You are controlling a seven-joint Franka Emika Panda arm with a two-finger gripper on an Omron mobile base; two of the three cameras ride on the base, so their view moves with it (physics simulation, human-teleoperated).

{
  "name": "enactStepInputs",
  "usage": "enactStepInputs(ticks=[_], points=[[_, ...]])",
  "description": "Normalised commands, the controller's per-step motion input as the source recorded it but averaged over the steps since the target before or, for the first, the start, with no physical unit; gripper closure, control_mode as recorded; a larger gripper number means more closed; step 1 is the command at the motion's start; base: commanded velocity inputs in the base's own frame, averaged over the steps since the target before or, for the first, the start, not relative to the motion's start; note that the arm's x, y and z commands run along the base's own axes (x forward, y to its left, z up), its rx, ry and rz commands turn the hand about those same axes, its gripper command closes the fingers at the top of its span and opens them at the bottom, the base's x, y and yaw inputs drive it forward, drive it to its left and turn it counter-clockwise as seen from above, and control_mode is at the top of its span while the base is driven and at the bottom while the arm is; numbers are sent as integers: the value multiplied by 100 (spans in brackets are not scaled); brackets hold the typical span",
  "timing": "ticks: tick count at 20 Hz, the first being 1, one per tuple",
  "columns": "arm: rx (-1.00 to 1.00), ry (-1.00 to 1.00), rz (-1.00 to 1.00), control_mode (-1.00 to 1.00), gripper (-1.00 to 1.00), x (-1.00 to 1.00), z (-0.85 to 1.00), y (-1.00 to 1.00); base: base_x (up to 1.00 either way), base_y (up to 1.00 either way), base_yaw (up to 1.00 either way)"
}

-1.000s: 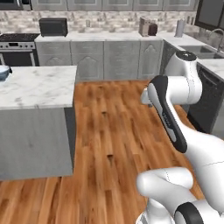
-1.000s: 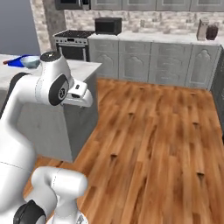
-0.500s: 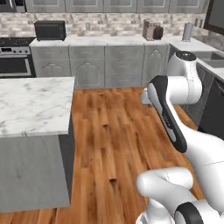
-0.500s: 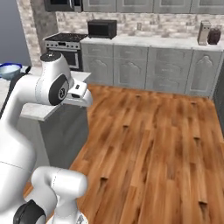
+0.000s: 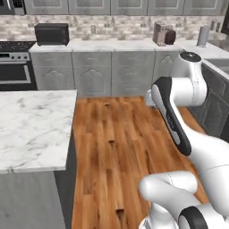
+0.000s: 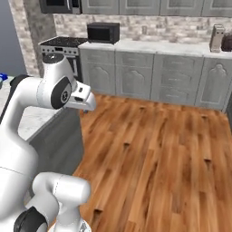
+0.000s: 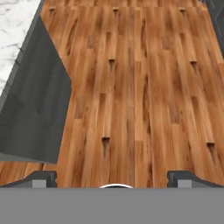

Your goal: Place the two vegetables and bowl onto the tray for setting up a vegetable dip station.

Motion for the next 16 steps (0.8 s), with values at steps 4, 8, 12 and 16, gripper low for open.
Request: enactStepInputs(ticks=[4,8,12,16], points=[[0,0,0,100,-100,0,0,0,86,-36,13],[0,0,0,100,-100,0,0,0,88,-45,13],[0,0,0,100,-100,0,0,0,81,-54,15],[0,0,0,100,-100,0,0,0,76,-49,19]])
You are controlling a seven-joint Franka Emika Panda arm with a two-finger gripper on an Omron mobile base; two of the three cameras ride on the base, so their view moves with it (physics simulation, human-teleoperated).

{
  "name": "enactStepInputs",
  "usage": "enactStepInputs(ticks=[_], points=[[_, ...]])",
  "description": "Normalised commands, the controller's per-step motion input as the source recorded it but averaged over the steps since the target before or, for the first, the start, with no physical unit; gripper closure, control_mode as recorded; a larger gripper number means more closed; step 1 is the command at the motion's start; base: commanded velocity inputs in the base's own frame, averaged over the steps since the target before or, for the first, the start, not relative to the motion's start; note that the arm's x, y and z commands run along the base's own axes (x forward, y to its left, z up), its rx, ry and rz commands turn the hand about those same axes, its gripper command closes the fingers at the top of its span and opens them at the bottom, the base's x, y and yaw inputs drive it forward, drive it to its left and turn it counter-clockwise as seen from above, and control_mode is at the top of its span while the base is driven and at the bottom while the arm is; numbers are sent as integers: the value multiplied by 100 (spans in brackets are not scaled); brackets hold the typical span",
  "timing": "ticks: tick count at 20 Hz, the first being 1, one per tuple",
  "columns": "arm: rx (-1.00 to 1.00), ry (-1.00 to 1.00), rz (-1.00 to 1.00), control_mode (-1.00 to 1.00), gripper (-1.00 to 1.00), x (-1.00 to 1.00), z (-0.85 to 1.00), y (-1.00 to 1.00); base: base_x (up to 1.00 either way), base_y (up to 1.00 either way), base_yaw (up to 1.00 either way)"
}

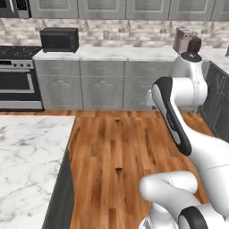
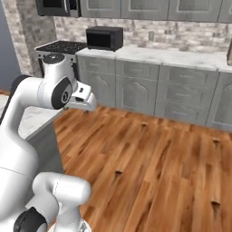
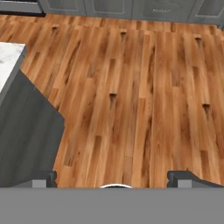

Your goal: Place the two vegetables and bowl onto the tray for setting up a vegetable dip station.

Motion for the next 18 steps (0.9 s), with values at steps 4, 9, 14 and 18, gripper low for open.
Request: enactStepInputs(ticks=[4,9,14,18], points=[[0,0,0,100,-100,0,0,0,71,-36,25],[0,0,0,100,-100,0,0,0,62,-29,30],[0,0,0,100,-100,0,0,0,52,-28,33],[0,0,0,100,-100,0,0,0,39,-23,37]])
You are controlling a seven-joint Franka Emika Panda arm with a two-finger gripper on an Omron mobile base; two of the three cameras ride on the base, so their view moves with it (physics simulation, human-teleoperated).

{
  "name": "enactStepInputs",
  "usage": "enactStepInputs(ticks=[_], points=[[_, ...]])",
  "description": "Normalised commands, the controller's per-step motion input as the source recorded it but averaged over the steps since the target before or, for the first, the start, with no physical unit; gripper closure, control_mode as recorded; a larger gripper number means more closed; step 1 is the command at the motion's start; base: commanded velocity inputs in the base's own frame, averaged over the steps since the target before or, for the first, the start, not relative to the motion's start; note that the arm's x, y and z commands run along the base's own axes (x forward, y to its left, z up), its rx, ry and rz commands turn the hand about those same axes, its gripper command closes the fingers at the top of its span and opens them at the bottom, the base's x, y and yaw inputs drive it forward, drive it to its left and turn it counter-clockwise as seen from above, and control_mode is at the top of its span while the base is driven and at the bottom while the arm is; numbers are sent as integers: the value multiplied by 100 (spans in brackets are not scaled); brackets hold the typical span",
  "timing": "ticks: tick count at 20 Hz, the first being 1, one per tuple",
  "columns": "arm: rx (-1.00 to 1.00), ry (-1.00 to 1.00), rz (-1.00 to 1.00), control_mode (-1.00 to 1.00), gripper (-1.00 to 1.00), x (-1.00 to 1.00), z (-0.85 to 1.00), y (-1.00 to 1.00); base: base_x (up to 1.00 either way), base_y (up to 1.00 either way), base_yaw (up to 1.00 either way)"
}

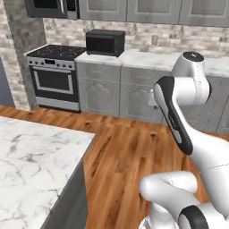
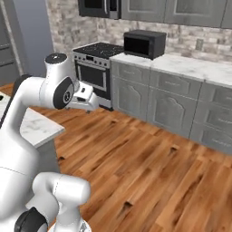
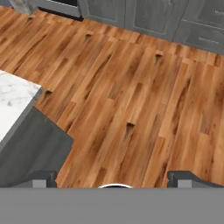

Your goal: Place the two vegetables and bowl onto the tray for setting up a vegetable dip station.

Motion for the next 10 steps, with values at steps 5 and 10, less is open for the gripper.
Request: enactStepInputs(ticks=[5,10], points=[[0,0,0,100,-100,0,0,0,37,-35,34],[0,0,0,100,-100,0,0,0,39,-53,28]])
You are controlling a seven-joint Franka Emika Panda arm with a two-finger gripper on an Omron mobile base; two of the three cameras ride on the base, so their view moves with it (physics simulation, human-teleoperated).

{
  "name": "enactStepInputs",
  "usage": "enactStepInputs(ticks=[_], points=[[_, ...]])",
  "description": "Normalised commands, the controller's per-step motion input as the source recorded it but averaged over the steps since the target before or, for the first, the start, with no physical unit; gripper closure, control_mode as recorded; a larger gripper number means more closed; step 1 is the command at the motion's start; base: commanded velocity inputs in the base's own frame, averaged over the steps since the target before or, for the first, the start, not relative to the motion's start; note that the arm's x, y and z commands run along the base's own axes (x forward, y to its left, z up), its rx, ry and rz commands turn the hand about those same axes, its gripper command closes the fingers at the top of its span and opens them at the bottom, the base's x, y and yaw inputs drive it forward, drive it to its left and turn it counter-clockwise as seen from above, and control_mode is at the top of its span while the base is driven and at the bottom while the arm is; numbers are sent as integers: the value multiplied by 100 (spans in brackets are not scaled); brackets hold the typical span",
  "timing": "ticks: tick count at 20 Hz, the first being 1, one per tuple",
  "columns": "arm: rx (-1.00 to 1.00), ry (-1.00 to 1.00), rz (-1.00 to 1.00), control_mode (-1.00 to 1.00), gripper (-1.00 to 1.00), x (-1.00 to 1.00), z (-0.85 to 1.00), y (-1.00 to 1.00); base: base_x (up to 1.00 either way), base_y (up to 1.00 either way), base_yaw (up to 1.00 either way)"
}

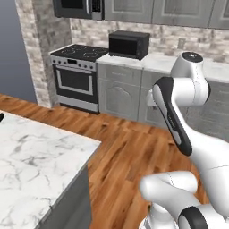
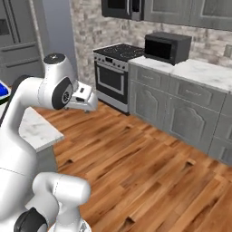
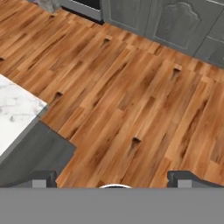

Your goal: Place the two vegetables and bowl onto the tray for setting up a vegetable dip station.

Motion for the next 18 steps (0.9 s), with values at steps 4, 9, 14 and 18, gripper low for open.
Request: enactStepInputs(ticks=[4,9,14,18], points=[[0,0,0,100,-100,0,0,0,27,-61,25],[0,0,0,100,-100,0,0,0,20,-63,24],[0,0,0,100,-100,0,0,0,28,-47,31],[0,0,0,100,-100,0,0,0,30,-38,35]])
